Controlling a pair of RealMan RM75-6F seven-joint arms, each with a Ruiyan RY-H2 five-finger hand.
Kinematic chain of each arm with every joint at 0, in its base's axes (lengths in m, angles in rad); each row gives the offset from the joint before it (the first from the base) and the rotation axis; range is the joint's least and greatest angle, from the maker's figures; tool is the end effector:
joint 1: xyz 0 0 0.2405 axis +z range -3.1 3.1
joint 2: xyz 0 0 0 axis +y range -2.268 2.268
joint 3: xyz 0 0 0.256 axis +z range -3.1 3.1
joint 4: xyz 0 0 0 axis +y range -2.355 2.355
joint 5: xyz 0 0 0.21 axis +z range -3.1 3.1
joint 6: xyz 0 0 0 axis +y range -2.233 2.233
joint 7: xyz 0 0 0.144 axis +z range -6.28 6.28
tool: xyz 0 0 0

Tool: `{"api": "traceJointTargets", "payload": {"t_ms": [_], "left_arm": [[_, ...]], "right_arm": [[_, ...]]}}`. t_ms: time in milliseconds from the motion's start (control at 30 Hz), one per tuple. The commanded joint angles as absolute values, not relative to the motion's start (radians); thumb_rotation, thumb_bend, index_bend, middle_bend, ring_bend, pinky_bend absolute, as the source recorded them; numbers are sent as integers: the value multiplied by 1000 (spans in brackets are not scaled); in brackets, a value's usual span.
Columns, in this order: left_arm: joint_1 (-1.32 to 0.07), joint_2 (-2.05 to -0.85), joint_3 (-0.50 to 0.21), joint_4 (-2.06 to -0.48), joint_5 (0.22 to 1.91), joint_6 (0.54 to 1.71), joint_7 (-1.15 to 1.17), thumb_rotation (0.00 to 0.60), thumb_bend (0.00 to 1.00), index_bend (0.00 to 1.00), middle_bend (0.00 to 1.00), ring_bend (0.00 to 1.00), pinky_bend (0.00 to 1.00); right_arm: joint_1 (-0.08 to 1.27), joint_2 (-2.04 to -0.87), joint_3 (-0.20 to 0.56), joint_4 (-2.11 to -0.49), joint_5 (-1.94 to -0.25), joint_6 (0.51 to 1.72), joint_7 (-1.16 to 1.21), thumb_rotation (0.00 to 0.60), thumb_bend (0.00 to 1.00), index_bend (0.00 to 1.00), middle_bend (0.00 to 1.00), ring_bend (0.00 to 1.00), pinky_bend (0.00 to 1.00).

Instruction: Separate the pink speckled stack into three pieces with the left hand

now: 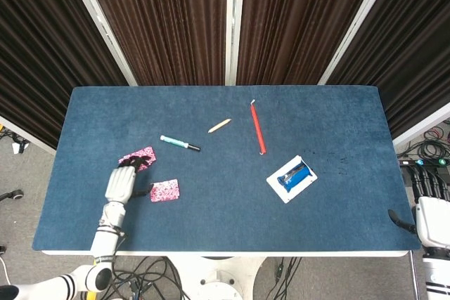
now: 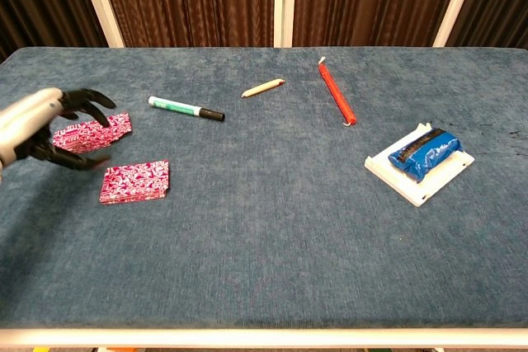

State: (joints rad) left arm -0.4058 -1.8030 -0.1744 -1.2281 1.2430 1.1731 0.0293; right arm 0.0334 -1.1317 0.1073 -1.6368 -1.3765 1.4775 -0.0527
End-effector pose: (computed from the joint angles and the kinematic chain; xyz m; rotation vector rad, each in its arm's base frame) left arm -0.2352 0.2803 -0.0531 -1.4079 -1.2863 -1.0660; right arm -0.3263 -0.1749 0.1662 1.2301 -0.9419 0.8290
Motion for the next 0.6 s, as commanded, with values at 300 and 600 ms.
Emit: {"api": "traceJointTargets", "payload": {"t_ms": [300, 600], "left_arm": [[-383, -1837, -112, -1350, 1251, 1193, 146, 600, 237, 218, 315, 138, 181], [-379, -1877, -107, -1277, 1286, 1233, 169, 600, 236, 217, 298, 128, 174]], "right_arm": [[28, -1129, 104, -1628, -1377, 1480, -41, 600, 101, 0, 0, 0, 0], [26, -1131, 104, -1620, -1377, 1481, -33, 600, 101, 0, 0, 0, 0]]}}
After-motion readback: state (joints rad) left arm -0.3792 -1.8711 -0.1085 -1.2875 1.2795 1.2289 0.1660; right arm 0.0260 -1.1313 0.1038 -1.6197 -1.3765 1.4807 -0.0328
